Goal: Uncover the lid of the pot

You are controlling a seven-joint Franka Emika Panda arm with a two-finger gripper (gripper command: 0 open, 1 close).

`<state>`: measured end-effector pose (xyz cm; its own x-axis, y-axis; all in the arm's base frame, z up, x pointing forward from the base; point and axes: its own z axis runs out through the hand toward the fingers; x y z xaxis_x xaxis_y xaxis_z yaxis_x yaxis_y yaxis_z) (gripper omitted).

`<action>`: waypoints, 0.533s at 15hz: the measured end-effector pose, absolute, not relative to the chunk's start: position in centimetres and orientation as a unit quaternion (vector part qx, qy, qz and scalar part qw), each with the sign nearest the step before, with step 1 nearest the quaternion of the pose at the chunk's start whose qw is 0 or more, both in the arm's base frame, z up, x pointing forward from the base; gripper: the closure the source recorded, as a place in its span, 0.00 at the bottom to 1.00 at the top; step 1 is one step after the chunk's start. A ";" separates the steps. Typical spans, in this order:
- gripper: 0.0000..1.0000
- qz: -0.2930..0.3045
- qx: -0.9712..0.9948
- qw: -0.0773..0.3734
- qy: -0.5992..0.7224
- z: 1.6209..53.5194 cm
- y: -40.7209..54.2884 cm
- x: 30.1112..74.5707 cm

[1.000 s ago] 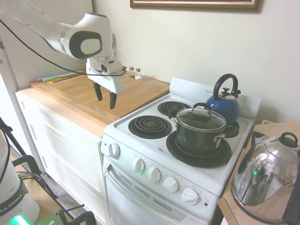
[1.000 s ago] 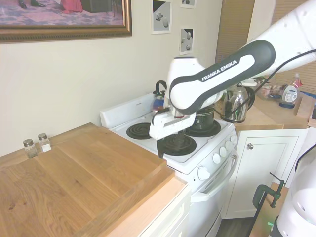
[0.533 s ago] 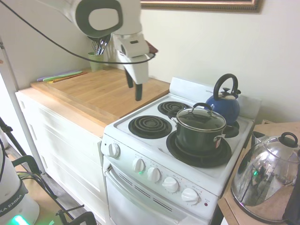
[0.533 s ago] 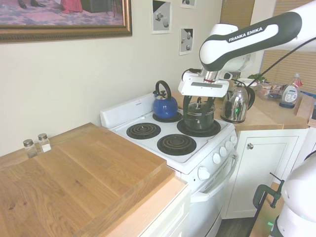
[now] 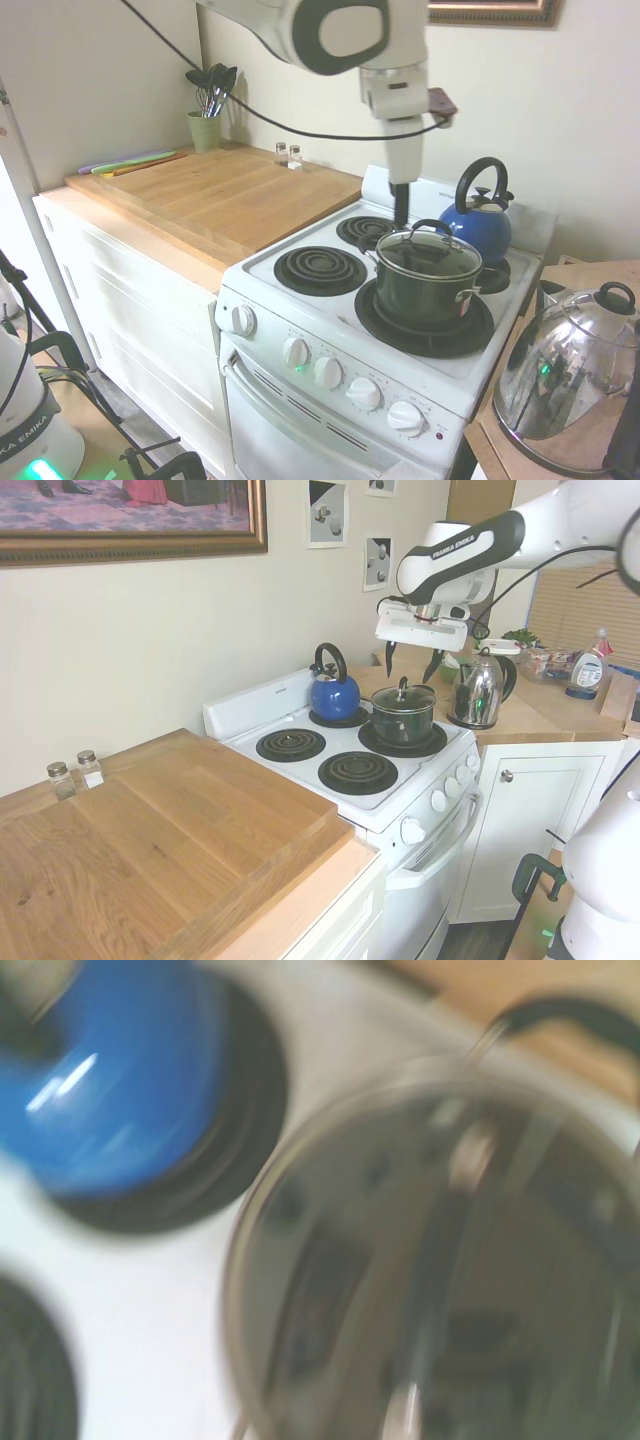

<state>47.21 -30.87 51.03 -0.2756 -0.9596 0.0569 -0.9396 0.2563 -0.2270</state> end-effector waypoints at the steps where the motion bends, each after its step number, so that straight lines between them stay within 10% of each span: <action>1: 0.00 -0.109 -0.591 0.038 0.798 50.7 -31.9 48.2; 2: 1.00 -0.110 -0.586 0.030 0.802 50.3 -32.4 49.1; 8: 1.00 -0.092 -0.592 0.005 0.801 49.3 -31.6 50.8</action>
<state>50.84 -31.61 49.27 -0.2999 -0.9485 0.1017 -0.9467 0.2828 -0.1539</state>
